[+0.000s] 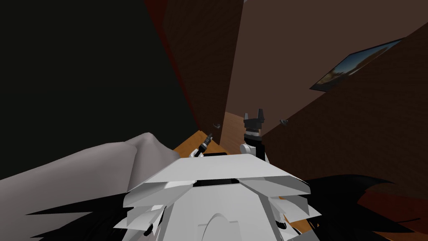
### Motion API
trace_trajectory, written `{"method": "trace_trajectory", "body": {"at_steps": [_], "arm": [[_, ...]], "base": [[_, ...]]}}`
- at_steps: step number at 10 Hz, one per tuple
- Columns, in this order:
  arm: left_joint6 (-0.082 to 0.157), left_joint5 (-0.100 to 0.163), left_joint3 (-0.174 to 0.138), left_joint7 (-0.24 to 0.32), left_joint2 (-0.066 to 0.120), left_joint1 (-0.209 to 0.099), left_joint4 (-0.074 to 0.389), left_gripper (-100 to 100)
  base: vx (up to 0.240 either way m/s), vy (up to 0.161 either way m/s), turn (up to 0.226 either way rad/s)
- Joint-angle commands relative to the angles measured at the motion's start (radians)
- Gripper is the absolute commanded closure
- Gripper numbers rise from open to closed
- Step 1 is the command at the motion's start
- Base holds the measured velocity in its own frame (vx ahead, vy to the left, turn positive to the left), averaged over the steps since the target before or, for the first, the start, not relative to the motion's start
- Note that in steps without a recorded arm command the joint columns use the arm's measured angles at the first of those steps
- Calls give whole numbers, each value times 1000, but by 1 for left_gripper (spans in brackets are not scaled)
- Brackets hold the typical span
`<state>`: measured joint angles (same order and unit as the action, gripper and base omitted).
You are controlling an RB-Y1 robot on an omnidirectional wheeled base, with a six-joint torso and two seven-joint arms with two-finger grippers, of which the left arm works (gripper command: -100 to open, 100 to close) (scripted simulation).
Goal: Push the door open
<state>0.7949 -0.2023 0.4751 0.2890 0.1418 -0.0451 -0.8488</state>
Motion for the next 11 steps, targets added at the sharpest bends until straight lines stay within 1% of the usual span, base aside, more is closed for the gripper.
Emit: {"method": "trace_trajectory", "body": {"at_steps": [1,5,6,7,11], "arm": [[0,0,0,0,0,0,0,-100],[0,0,0,0,0,0,0,-100],[5,-6,14,10,7,0,1,-100],[6,-8,17,13,9,0,1,-100],[6,-8,17,13,9,0,1,-100]], "base": [[5,4,16],[-3,-3,-11],[42,24,96],[61,15,59],[19,-3,-11]]}}
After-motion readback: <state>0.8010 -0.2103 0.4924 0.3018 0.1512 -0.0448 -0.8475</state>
